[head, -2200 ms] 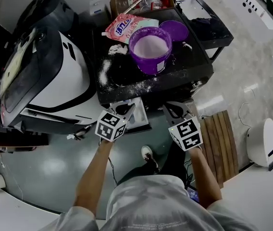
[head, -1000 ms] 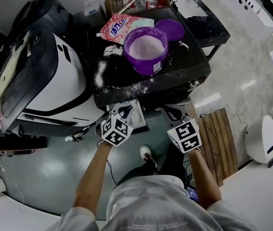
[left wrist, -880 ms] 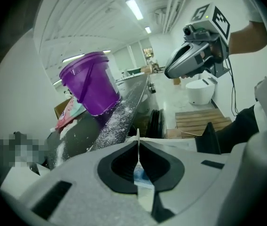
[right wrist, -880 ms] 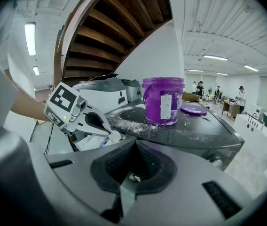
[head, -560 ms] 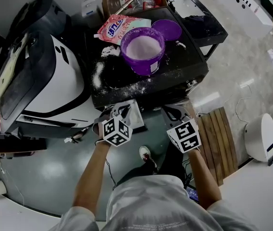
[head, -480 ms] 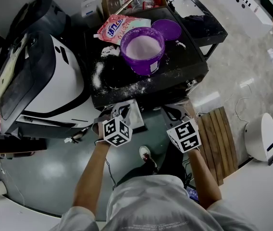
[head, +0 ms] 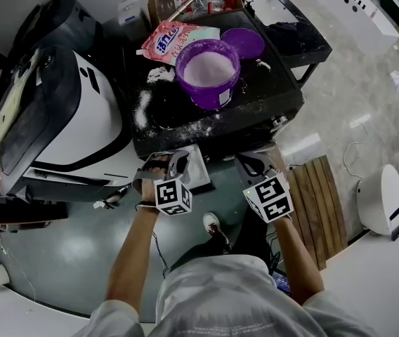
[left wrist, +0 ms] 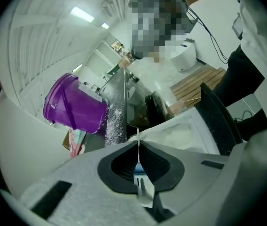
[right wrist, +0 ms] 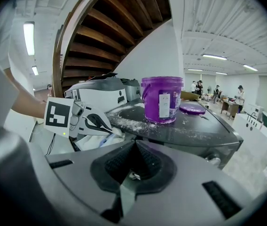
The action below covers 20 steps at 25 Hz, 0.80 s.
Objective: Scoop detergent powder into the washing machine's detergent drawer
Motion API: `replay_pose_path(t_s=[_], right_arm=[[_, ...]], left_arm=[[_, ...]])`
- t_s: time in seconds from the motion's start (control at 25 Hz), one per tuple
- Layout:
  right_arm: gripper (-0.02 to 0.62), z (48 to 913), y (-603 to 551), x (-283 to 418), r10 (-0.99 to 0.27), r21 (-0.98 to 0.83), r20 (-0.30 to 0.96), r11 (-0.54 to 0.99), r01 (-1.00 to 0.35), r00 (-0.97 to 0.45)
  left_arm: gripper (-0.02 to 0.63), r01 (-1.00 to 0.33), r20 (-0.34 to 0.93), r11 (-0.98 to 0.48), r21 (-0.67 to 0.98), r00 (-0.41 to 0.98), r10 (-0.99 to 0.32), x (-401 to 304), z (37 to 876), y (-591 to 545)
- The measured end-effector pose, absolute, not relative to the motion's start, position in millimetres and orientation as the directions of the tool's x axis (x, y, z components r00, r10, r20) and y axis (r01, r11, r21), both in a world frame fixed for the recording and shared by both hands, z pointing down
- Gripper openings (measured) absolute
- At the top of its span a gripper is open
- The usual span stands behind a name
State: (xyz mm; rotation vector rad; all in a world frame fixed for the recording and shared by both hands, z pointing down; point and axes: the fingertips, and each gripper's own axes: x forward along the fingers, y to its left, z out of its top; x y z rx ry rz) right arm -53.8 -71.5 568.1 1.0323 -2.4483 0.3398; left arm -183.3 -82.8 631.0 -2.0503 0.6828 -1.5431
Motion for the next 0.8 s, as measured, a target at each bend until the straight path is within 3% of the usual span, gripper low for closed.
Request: replay_pose_path(t_s=[0.8], right_arm=[[0.005, 568, -68, -53, -0.610, -0.047, 0.504, 0.688, -0.724, -0.612]], left_arm=[[0.015, -0.104, 0.756, -0.802, -0.589, 0.280, -0.591, -174, 637, -73]])
